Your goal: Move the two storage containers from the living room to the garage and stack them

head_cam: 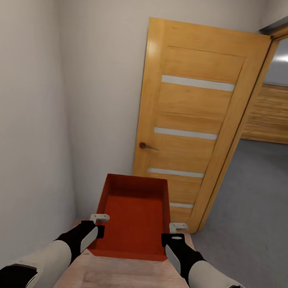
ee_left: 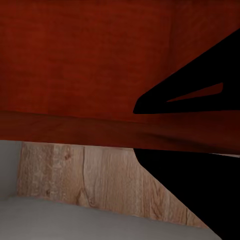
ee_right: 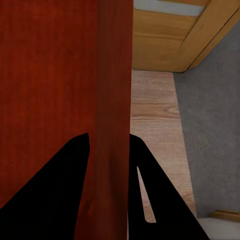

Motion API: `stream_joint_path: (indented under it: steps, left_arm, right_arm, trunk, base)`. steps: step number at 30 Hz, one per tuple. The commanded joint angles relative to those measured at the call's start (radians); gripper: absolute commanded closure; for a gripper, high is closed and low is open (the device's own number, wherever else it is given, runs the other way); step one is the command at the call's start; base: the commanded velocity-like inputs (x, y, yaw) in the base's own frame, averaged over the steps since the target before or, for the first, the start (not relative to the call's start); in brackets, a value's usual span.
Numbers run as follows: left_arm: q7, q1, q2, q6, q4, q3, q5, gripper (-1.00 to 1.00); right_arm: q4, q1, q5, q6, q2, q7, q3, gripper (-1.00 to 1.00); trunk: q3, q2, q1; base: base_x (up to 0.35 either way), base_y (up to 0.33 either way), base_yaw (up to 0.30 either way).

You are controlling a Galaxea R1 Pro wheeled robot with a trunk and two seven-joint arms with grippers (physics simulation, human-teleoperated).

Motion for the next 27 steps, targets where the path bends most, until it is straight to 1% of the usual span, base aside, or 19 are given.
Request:
stream_joint_path:
  steps: [1,4,7,27]
  left_arm:
    - [0.012,0.0,0.01,0.003,-0.005,-0.007,-0.03,1.0]
    - [0.013,0.0,0.01,0.003,-0.005,-0.007,-0.03,1.0]
    - [0.013,0.0,0.01,0.003,-0.006,-0.007,-0.03,1.0]
    - [0.013,0.0,0.01,0.003,-0.005,-0.007,-0.03,1.0]
  right_arm:
    - [0.002,0.0,-0.018,0.008,-0.001,-0.009,0.012,1.0]
    - [0.002,0.0,-0.018,0.008,0.0,-0.009,0.012,1.0]
    - [0.002,0.0,-0.018,0.008,0.0,-0.009,0.011,1.0]
    - [0.002,0.0,-0.018,0.008,-0.001,-0.009,0.012,1.0]
  trunk:
    - [0.0,-0.001,0.001]
    - [0.0,-0.001,0.001]
    - [0.0,-0.001,0.001]
    - [0.0,-0.001,0.001]
  base:
    - [0.315,0.0,-0.033]
    - [0.251,0.0,-0.143]
    - [0.113,0.0,-0.25]
    - [0.004,0.0,-0.284]
